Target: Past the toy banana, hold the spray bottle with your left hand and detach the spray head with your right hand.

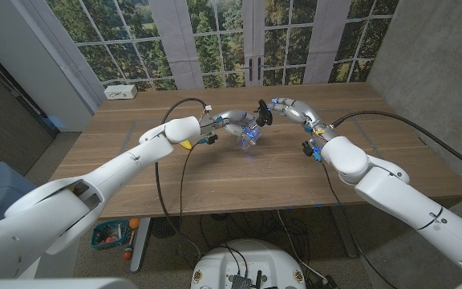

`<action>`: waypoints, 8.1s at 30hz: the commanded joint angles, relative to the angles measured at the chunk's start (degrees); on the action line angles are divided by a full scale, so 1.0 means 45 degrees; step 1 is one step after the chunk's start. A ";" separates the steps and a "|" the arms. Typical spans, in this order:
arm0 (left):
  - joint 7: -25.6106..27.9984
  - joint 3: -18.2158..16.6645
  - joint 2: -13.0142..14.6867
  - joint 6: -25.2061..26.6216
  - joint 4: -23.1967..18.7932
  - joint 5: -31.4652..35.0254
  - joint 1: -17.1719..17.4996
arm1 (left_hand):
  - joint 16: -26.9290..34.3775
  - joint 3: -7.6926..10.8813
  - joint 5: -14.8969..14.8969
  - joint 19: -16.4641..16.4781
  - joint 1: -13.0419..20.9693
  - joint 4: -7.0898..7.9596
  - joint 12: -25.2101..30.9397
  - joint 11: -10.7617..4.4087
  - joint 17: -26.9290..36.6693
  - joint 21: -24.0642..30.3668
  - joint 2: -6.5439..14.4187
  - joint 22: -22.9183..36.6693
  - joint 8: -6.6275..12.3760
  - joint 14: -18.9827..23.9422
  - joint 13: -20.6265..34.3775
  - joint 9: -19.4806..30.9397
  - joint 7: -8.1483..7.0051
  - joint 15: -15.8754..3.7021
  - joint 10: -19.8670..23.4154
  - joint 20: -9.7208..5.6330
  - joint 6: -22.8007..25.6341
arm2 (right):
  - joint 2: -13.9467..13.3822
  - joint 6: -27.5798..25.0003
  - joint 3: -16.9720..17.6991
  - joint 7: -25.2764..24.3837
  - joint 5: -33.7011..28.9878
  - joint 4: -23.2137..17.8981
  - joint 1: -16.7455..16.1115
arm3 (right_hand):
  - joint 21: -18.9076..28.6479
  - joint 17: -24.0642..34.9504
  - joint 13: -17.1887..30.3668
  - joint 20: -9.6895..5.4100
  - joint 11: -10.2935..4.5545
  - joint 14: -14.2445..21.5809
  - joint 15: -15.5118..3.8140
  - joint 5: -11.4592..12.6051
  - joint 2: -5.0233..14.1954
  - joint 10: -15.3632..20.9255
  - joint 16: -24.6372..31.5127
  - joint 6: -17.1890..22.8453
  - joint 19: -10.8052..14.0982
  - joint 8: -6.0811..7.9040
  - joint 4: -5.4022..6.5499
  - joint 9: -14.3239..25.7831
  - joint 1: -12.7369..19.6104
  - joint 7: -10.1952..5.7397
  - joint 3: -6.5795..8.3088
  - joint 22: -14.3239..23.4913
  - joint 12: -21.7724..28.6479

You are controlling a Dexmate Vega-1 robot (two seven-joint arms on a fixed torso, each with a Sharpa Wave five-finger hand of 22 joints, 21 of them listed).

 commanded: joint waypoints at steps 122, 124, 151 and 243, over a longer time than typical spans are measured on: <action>-0.0253 0.0071 0.0185 0.0222 -0.0974 0.0115 0.0202 | -0.0484 0.1202 0.0040 -0.0606 0.2826 0.0954 -0.0105 -0.2654 0.0629 0.1962 0.2842 -0.0311 0.0368 0.2039 0.2881 0.0200 -0.1543 -0.3333 0.2942 -0.0589 0.2213 | 0.0980 -0.2669 -0.1047 -0.4495 -0.2427 -0.0866 -0.0374 | 0.2563 0.3401 0.0906 -0.1522 -0.0809 0.2564 -0.1888 0.0532 0.0800 0.0580 0.2356 0.1420 0.1655 0.1160 0.0547 0.0964 0.7145 -0.0223 -0.2271 0.0281 0.1426; -0.0237 0.0045 0.0191 0.0195 -0.0997 0.0082 0.0237 | -0.0491 0.1202 0.0039 -0.0617 0.2826 0.0952 -0.0127 -0.2658 0.0636 0.1983 0.2839 -0.0318 0.0359 0.2038 0.2872 0.0193 -0.1546 -0.3334 0.2939 -0.0593 0.2196 | 0.1185 -0.3028 -0.1363 -0.4723 -0.2997 -0.0814 -0.0233 | 0.2782 0.3680 0.1007 -0.1494 -0.0897 0.3113 -0.1912 0.0409 0.0682 0.0919 0.2815 0.1708 0.1995 0.1306 0.0608 0.1006 0.6884 -0.0111 -0.2537 0.0320 0.1535; 0.0828 -0.0321 0.0572 0.1366 -0.2146 0.0675 0.0963 | -0.0592 0.1213 0.0030 -0.0744 0.2800 0.0939 -0.0311 -0.2663 0.0740 0.2341 0.2815 -0.0446 0.0361 0.2062 0.2934 0.0155 -0.1551 -0.3337 0.2994 -0.0605 0.2211 | 0.3057 0.1405 -0.0321 -0.5783 -0.2662 0.0372 -0.1697 | 0.4567 0.6683 0.4466 -0.1357 -0.1017 0.5861 -0.2338 -0.0089 0.1159 0.3950 0.4408 0.4723 0.2383 0.3822 0.0528 0.1620 0.4684 0.0040 -0.3082 0.0553 0.4314; 0.2047 -0.0114 0.0856 0.3914 -0.3952 0.1760 0.1603 | -0.0935 0.1276 0.0030 -0.1074 0.2627 0.0921 -0.0779 -0.2663 0.0999 0.3515 0.2756 -0.0934 0.0463 0.2264 0.3236 0.0280 -0.1674 -0.3332 0.3264 -0.0753 0.2245 | -0.1584 -0.1203 -0.0475 0.3056 0.2678 -0.0884 0.1861 | 0.4073 0.4282 0.2842 0.0806 0.0334 -0.0295 0.0558 0.2289 -0.1702 -0.2394 -0.0135 -0.2581 -0.2628 0.0048 0.1374 0.0288 0.1401 0.0363 -0.0860 0.0111 0.0107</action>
